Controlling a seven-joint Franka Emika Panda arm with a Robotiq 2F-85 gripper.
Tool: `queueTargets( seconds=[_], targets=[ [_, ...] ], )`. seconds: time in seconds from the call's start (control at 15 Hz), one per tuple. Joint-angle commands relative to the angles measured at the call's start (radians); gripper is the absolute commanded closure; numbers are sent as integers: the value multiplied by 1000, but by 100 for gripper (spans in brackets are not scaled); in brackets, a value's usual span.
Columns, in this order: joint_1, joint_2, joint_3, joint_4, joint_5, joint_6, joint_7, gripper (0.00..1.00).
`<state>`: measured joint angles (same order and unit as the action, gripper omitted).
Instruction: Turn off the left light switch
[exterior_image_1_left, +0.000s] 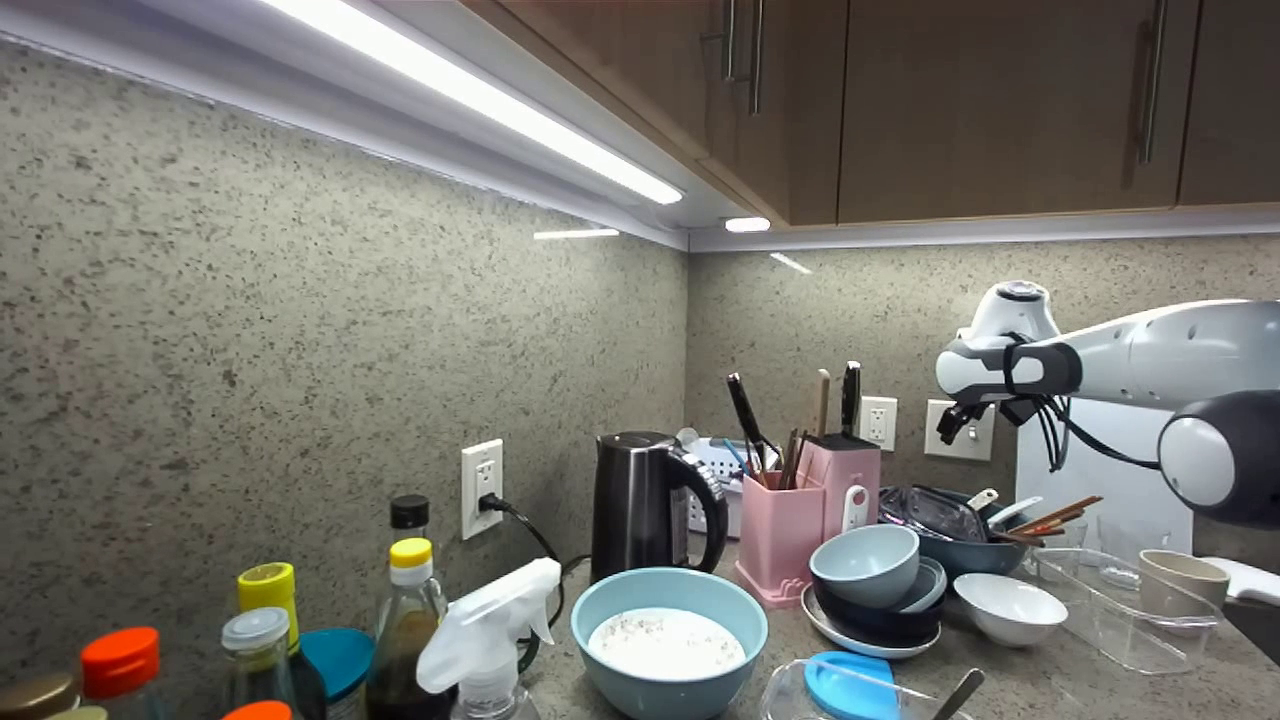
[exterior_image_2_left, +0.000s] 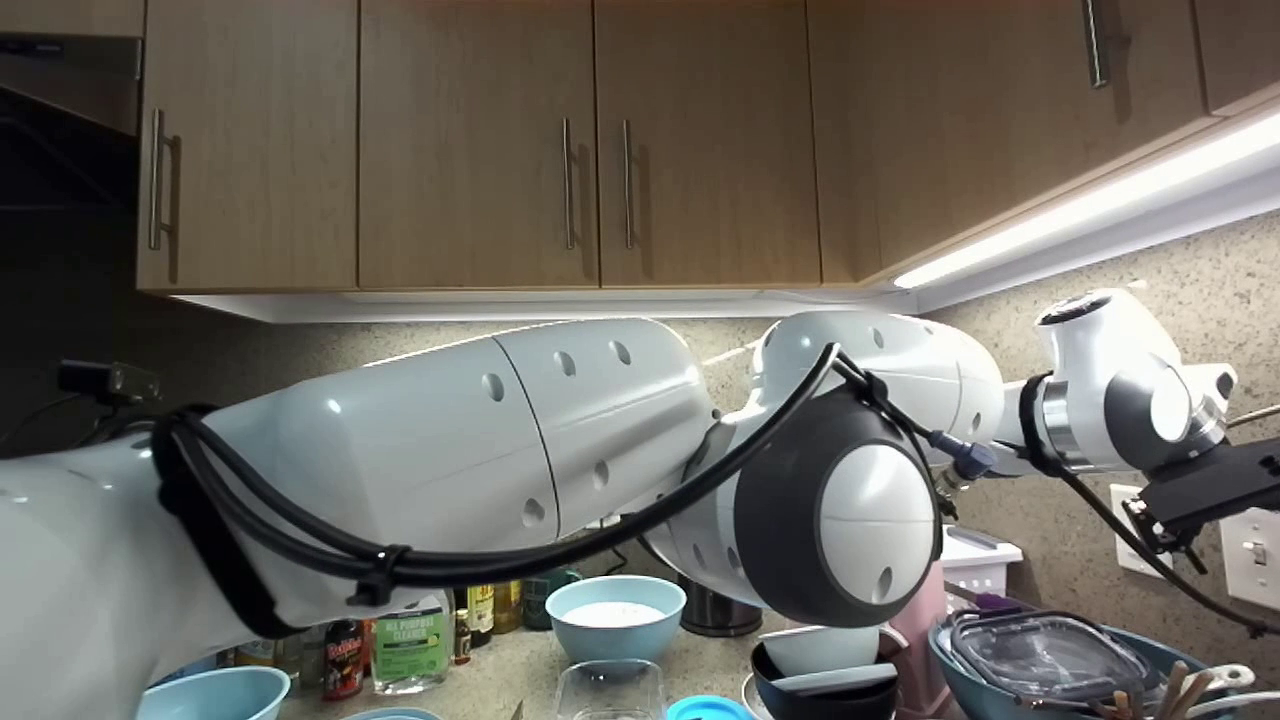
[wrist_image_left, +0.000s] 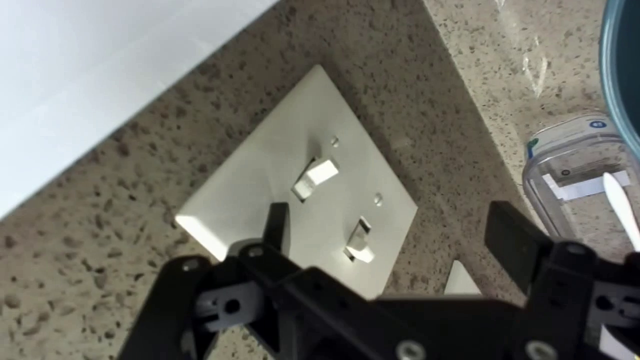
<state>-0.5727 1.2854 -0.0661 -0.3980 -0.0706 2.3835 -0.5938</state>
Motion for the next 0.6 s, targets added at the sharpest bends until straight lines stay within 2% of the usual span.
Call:
queueTargets(
  seconds=[0.0, 0.07, 0.13, 0.2, 0.27, 0.33, 0.47, 0.53],
  targets=[
    [12, 34, -58, 19, -37, 129, 75, 0],
    [15, 94, -69, 118, -42, 138, 82, 0],
    [26, 59, -90, 40, -44, 207, 105, 0],
    [26, 112, -101, 117, -57, 221, 135, 0],
    [39, 73, -134, 28, -75, 299, 196, 0],
    [27, 54, -83, 9, -43, 214, 125, 0],
    [38, 64, -110, 7, -59, 280, 170, 0],
    [42, 52, -85, -8, -47, 241, 133, 0]
  ],
)
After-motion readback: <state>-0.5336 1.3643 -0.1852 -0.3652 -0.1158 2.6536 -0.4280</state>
